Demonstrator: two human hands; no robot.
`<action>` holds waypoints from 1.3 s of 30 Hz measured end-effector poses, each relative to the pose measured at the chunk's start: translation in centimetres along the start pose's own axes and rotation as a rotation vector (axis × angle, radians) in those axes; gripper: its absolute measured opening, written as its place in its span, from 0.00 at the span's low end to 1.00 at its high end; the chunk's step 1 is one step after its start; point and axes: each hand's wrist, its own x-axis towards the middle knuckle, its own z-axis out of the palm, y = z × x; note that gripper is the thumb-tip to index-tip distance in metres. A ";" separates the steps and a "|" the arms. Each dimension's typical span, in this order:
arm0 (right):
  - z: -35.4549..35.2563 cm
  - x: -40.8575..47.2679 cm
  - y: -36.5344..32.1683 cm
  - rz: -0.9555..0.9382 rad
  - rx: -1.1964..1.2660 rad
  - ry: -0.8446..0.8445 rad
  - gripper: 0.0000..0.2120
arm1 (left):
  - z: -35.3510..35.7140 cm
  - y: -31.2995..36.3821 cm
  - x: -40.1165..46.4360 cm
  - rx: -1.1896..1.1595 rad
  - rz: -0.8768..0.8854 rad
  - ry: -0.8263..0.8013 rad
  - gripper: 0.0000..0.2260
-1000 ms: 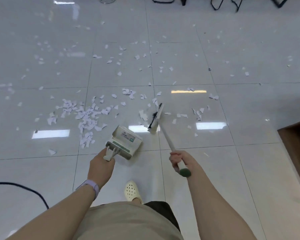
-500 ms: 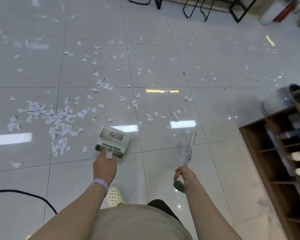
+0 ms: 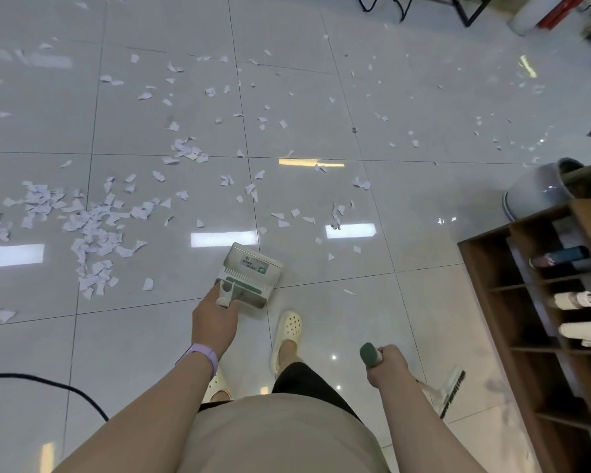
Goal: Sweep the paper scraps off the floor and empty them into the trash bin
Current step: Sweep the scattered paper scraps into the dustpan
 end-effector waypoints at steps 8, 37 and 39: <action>5.1 3.8 -4.8 0.188 -0.243 -0.275 0.06 | 4.1 4.1 2.5 0.059 -0.105 0.071 0.09; 19.4 5.0 -27.8 0.191 -0.001 -0.744 0.10 | 12.9 16.4 9.7 0.081 -0.083 0.132 0.18; 18.3 5.3 -27.5 0.162 0.069 -0.633 0.09 | 12.8 17.2 11.0 0.111 -0.046 0.045 0.20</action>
